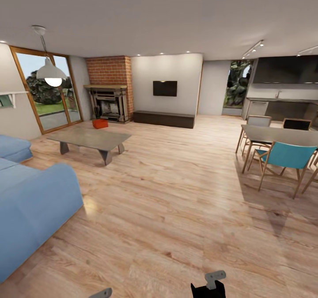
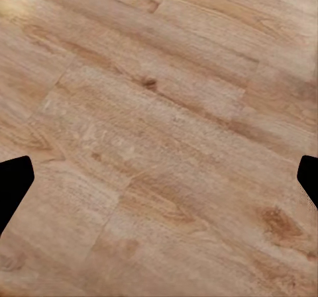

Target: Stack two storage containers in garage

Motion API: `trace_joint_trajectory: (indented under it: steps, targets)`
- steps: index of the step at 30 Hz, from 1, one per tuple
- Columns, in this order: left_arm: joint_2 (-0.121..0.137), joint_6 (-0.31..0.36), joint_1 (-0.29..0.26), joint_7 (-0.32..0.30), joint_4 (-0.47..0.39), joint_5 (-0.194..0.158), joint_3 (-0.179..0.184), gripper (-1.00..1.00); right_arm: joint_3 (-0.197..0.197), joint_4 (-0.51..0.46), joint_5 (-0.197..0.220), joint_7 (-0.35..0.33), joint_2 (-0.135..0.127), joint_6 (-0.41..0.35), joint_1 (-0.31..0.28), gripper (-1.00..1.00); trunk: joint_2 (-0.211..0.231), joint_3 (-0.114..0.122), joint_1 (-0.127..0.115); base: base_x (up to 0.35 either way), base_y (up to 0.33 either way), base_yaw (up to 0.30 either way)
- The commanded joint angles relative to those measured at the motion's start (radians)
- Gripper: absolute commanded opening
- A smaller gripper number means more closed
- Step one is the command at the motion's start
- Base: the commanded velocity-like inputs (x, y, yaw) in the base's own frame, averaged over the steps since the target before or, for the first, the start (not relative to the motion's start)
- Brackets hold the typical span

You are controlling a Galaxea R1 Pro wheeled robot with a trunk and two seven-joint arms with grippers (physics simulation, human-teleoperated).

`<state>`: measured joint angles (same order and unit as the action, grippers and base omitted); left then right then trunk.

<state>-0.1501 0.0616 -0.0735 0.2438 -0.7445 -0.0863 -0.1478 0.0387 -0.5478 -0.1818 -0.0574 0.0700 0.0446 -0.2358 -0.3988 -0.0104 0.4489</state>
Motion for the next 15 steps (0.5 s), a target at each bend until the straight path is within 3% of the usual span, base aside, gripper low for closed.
trace_joint_trajectory:
  steps: [1,15]
  targets:
    - [-0.001,0.004,0.0,0.002,-0.001,-0.009,-0.001,1.0,0.004,0.0,-0.008,-0.004,0.001,0.003,0.0,1.0,-0.001,-0.001,0.001,0.324,0.0,0.0]
    - [-0.002,0.004,0.0,0.002,-0.001,-0.009,0.0,1.0,0.004,0.0,-0.008,-0.002,0.001,0.003,0.0,1.0,-0.001,-0.001,0.001,0.324,0.0,0.0]
